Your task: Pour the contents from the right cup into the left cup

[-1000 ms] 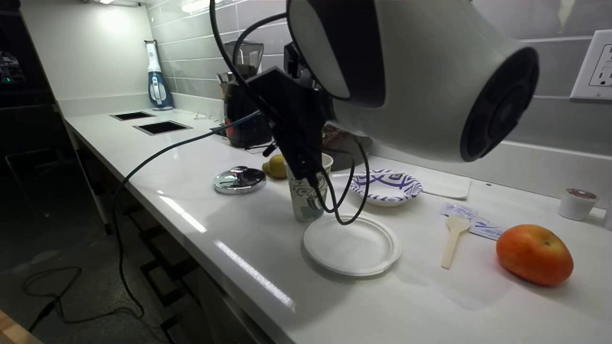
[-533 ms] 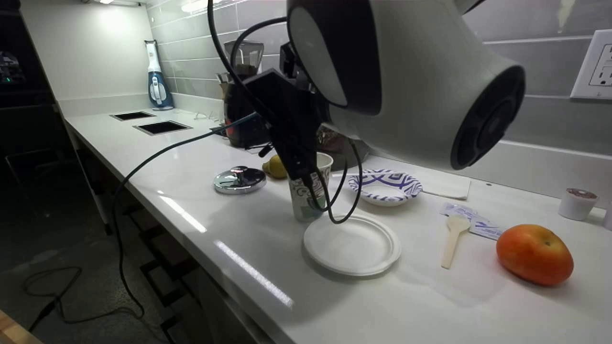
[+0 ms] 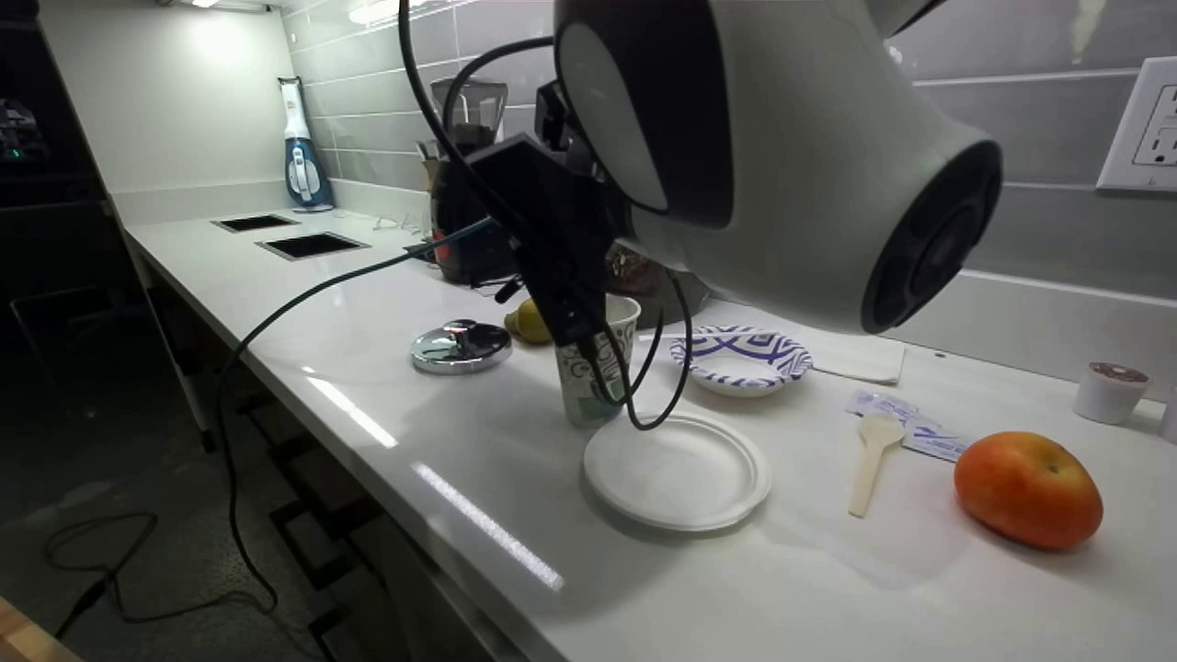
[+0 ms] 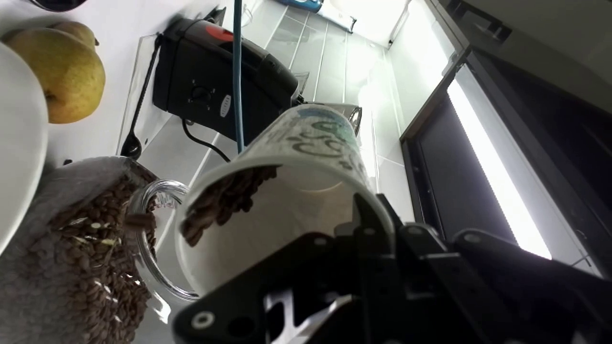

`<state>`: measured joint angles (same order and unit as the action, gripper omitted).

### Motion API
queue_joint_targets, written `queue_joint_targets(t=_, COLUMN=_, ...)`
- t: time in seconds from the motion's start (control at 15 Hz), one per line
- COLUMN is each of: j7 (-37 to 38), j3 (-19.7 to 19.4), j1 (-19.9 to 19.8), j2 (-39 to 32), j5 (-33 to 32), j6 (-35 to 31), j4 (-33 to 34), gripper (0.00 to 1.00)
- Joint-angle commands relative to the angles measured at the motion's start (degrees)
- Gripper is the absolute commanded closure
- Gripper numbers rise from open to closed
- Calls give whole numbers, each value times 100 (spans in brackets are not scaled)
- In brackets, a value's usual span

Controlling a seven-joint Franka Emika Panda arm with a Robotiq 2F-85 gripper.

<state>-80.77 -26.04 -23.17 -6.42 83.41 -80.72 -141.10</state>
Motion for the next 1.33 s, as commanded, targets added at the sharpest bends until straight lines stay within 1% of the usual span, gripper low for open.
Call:
queue_joint_targets(t=0.0, j7=-11, j3=52, j1=-84, j2=-143, j5=183, j6=288, j4=116, gripper=99)
queue_joint_targets(t=1.27, j7=-7, j3=35, j1=-151, j2=-215, j5=364, j6=874, j4=119, gripper=99)
